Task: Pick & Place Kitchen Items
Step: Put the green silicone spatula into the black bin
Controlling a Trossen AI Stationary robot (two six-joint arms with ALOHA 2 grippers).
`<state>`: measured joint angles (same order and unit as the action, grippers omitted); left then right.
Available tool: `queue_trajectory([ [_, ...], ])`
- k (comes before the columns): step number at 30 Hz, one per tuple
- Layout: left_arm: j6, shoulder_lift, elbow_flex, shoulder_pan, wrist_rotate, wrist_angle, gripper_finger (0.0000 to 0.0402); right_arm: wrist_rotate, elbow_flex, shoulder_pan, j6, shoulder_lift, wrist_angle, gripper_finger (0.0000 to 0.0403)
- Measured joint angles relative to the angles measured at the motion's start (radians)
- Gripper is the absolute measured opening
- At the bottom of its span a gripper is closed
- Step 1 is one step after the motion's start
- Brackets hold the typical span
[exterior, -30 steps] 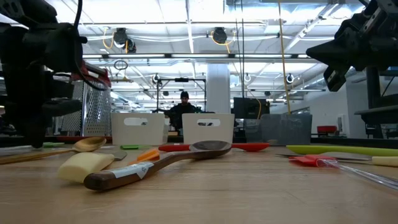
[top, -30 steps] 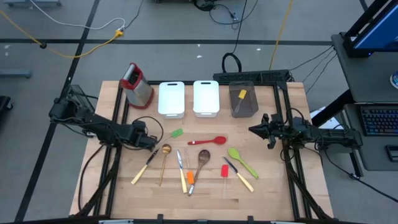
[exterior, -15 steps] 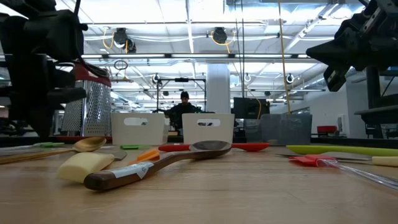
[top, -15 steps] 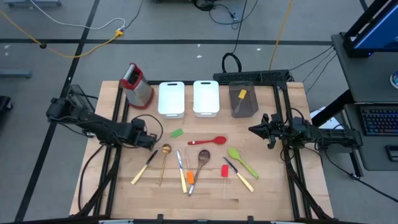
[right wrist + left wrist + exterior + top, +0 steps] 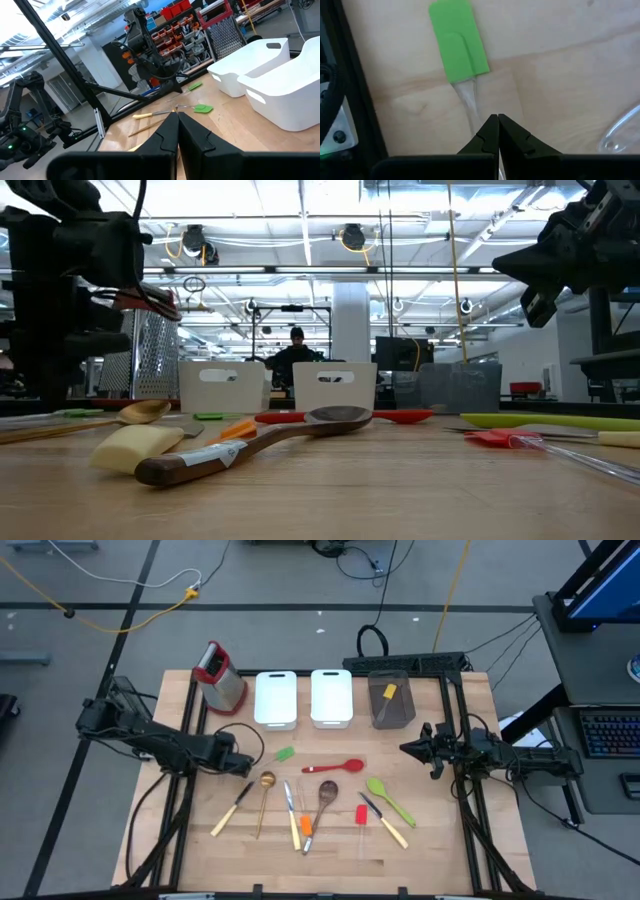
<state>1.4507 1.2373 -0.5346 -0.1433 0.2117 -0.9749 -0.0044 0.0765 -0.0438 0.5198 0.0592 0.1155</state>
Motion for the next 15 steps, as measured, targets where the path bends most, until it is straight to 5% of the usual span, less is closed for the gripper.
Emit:
queue_trajectory([
  [15,-0.069,-0.001,0.000,-0.001,-0.073,0.003,0.0002,0.001,0.000,0.000,-0.014,0.000,-0.002,0.0000],
])
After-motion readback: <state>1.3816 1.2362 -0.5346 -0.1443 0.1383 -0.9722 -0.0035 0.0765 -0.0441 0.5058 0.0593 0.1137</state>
